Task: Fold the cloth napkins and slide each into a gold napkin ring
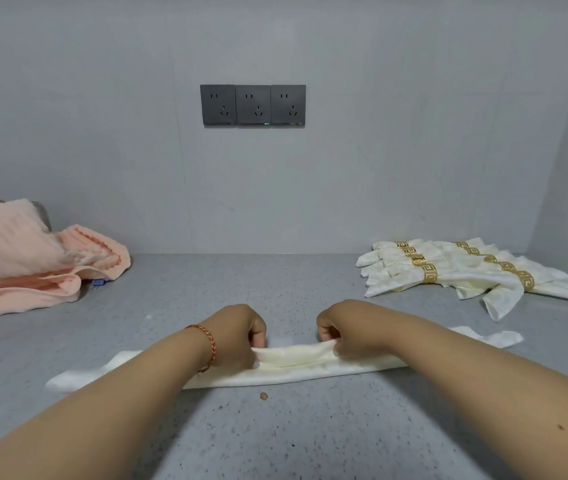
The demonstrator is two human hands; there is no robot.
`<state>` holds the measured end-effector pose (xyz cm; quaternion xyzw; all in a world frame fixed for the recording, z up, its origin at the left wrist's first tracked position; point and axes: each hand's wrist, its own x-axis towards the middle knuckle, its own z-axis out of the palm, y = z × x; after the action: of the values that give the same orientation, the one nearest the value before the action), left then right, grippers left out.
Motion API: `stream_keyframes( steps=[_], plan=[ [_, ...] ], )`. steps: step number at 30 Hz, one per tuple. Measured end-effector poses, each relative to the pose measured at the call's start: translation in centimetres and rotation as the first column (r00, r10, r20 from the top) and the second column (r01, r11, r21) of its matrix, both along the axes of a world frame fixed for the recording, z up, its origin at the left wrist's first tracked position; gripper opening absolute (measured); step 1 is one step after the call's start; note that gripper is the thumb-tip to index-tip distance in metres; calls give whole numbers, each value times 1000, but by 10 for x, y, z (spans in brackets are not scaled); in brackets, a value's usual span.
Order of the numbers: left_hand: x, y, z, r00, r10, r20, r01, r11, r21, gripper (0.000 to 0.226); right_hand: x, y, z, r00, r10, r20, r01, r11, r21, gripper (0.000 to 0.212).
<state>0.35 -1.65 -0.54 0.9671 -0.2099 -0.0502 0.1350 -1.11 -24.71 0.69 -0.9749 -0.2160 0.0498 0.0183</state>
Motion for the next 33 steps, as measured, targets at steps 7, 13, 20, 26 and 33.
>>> stream_keyframes(
  steps=[7, 13, 20, 26, 33],
  plan=[
    [-25, 10, -4, 982, -141, 124, 126, 985, 116, 23, -32, -1, -8, 976, 123, 179, -102, 987, -126, 24],
    [-48, 22, -15, 974, -169, 153, 156, 983, 95, 28, -59, -8, -13, 982, 89, 165, -72, 991, -110, 34],
    [-68, 22, -24, 956, -214, 203, 205, 977, 63, 43, -81, -15, -34, 970, 101, 222, -97, 995, -32, 55],
    [-69, 15, -29, 940, -280, 195, 226, 940, 256, 45, -87, -13, -36, 961, 127, 244, -136, 991, 20, 50],
    [-63, 21, -36, 942, -264, 207, 247, 963, 106, 40, -64, 12, -18, 971, 157, 179, -189, 965, 181, 42]
  ],
)
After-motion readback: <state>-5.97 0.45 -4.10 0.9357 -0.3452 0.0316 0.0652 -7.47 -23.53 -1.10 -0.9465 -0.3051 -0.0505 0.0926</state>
